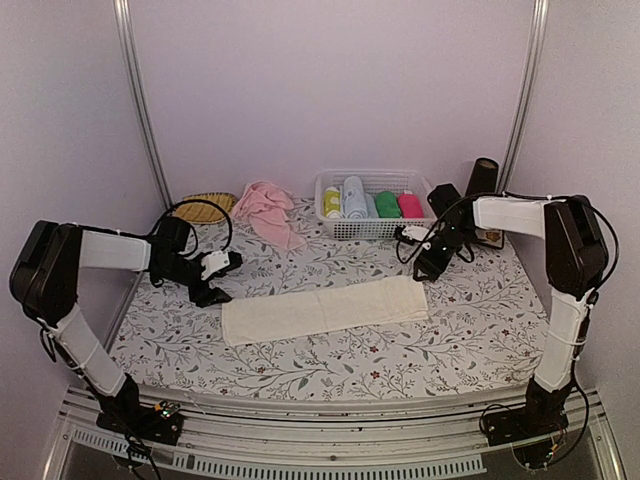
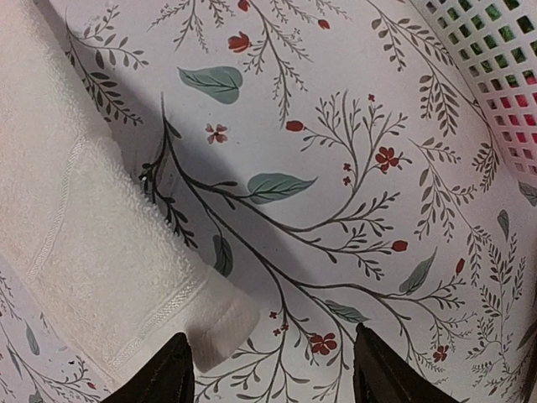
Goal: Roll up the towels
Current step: Smooth out the towel at the center of the board.
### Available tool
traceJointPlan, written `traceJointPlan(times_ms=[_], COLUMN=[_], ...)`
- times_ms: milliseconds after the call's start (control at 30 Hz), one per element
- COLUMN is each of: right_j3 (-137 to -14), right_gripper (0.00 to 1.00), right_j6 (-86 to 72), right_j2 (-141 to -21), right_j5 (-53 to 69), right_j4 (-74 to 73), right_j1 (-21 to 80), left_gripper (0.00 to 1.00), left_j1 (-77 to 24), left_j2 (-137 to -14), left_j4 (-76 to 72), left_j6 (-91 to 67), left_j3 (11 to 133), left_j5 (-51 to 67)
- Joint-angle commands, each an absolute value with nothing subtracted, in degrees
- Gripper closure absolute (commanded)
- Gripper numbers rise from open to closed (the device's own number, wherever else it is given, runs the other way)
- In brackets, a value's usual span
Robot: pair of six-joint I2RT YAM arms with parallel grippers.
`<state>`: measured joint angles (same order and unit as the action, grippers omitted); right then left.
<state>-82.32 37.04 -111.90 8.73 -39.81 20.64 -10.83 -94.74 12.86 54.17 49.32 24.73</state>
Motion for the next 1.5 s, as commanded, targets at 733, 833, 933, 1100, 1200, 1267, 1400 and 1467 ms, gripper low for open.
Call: traceJointPlan(times_ms=[733,833,933,1100,1200,1267,1400,1467], right_j3=[-72.21,-71.03,-69.97,-68.24,-67.84,-67.84,-67.79,-67.76], right_gripper=[0.27,0.26,0.25,0.24,0.24,0.23,0.23,0.23], right_j6=[27.26,26.10,25.54,25.02,24.87,24.87,24.87,24.87], right_j2=[-107.22,-107.14,-106.91,-107.03,-106.82,-106.79,-106.46,-106.45], right_j5=[3.35,0.81,-1.26,-2.96,-3.50,-3.77,-4.30,-4.39], right_j4=[-37.02,-37.26,-36.38,-35.13,-34.58,-34.38,-34.28,-34.19], right_j1=[26.92,28.08,28.40,28.49,28.50,28.48,28.50,28.48], left_gripper=[0.34,0.41,0.47,0.53,0.48,0.47,0.49,0.50], left_j1=[-12.83,-12.87,-12.90,-12.90,-12.85,-13.00,-14.38,-15.37], left_j2=[-96.25,-97.19,-97.93,-98.54,-98.11,-97.84,-97.77,-98.05], left_j4=[20.02,21.44,22.24,23.73,25.17,26.23,27.68,27.86], left_j6=[54.76,54.88,55.31,55.72,55.57,55.33,55.03,55.05], left_j3=[53.06,54.30,54.73,55.50,56.32,56.93,57.19,56.54], left_j5=[24.70,24.69,24.44,25.18,26.35,27.40,25.52,23.65])
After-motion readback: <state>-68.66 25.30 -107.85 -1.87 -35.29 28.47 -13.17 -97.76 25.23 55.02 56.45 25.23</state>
